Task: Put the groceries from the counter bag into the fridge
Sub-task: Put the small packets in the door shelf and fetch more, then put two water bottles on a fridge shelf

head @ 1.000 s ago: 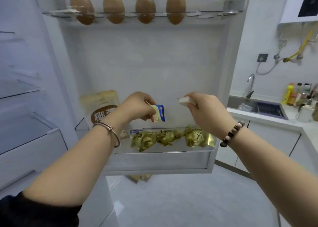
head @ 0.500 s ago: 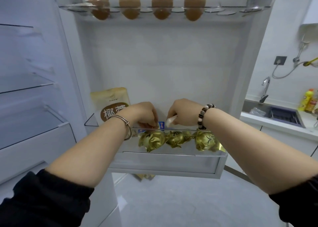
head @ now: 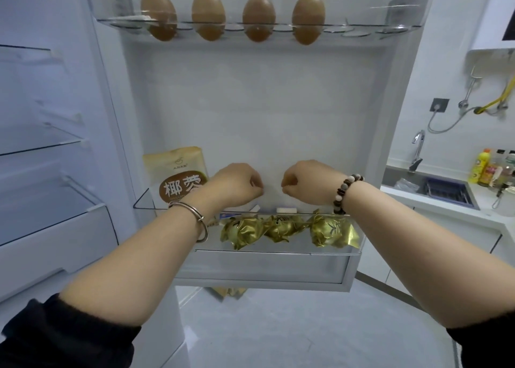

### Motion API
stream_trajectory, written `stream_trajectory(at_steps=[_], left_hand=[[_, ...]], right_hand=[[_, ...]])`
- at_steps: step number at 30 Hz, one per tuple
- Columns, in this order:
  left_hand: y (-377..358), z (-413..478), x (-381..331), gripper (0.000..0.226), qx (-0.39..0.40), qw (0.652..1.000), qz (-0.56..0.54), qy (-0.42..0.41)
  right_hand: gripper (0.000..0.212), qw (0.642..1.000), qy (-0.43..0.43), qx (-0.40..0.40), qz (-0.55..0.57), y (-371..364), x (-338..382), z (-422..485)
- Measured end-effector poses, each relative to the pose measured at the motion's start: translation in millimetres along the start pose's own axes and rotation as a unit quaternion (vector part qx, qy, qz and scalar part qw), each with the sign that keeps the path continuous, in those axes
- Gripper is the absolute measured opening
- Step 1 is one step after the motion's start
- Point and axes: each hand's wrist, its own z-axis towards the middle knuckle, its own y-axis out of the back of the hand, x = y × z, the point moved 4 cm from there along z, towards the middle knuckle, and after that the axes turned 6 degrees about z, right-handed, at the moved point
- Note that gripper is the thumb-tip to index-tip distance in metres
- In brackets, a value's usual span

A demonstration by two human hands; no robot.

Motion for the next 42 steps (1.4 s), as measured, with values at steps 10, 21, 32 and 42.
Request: stream_trajectory(at_steps=[10,21,32,42], left_hand=[[9.3,-30.8,-84.9,0.046,-0.375,0.898,0.035,-0.228],[-64.4,-51.3,-250.0,0.068,-0.282,0.889,0.006,-0.359],[-146.4,-161.5,-474.9,0.069,-0.174,0.81,-0.088,-0.553],[-195.0,-323.5,-673.6,0.067,-0.107,0.705,-0.152,-0.685]], right_hand=[[0.033,0.894,0.028,-0.446,0.027,29.8,-26.2,-94.2],[0.068,0.865,-0.315,-0.371,-0.121,13.7,-114.0,-266.7],[0.063,0.726,-0.58,-0.327,-0.174,5.4,-159.9,-529.6],[0.06,0.592,-0.712,-0.327,-0.189,-0.3,-165.9,-764.0]])
